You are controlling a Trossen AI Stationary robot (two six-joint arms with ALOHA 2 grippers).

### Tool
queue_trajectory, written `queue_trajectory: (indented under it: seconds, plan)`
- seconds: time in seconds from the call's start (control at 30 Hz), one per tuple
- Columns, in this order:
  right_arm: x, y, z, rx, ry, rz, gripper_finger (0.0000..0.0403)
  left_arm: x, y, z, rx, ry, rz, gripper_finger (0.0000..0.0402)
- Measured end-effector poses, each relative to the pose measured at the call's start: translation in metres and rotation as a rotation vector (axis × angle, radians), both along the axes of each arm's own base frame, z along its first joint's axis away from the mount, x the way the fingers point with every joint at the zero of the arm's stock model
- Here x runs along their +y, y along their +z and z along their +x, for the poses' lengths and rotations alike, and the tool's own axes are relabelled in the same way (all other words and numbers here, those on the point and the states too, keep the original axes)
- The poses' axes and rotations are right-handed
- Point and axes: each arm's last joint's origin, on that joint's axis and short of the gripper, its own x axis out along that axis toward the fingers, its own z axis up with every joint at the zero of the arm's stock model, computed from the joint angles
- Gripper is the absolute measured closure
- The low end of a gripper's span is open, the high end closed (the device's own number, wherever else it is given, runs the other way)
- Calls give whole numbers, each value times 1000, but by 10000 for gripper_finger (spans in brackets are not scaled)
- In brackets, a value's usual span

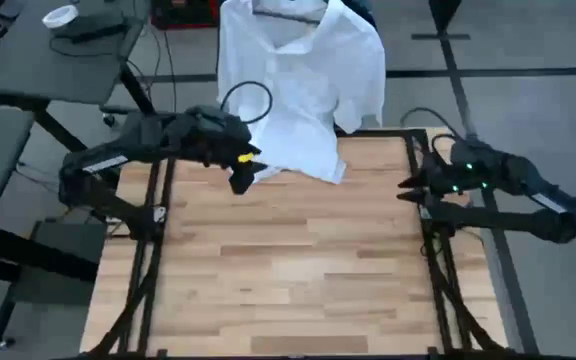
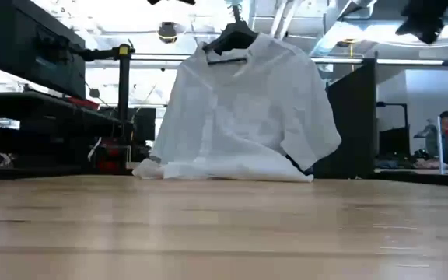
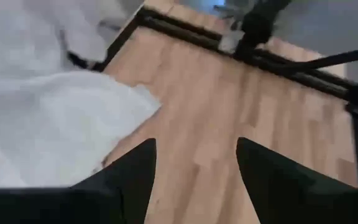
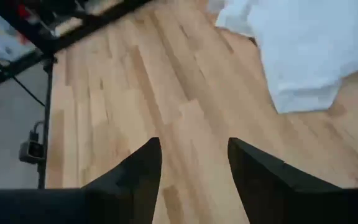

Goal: Hang clothes
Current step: Unhang the white polo from the rack

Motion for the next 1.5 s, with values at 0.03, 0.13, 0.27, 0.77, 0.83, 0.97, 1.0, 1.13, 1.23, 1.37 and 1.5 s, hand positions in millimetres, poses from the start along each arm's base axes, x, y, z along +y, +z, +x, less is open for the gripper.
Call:
queue_trajectory:
  seconds: [0.03,0.13,0.27,0.77,0.83,0.97,1.0,1.13,1.23,1.37,1.5]
  plan:
    - [1,-5,-2,-37,-11,10,270,-3,1,-1,-4,-10,1,197]
    - [2,-19,-6,-123,-30,29,311,-7,2,-1,-8,-24,-2,197]
    - [3,-36,-9,-149,-46,62,363,-8,2,-2,-12,-18,-17,197]
    - [-3,17,-3,-757,-88,-123,381,16,13,-5,-97,50,80,196]
    - [-6,20,2,-776,-102,-131,381,24,13,-6,-96,68,108,196]
    - [-17,21,22,-757,-135,-84,376,42,16,-10,-110,120,154,196]
    - [-20,21,28,-747,-143,-78,373,46,17,-11,-116,132,161,196]
    - [-37,19,56,-700,-171,-67,346,66,19,-18,-142,126,168,196]
    - [-50,26,74,-653,-200,-87,316,81,18,-26,-134,114,163,196]
    - [-69,50,93,-606,-215,-191,275,96,19,-41,-115,113,175,196]
    - [-93,81,106,-513,-250,-375,244,105,20,-57,-84,147,220,196]
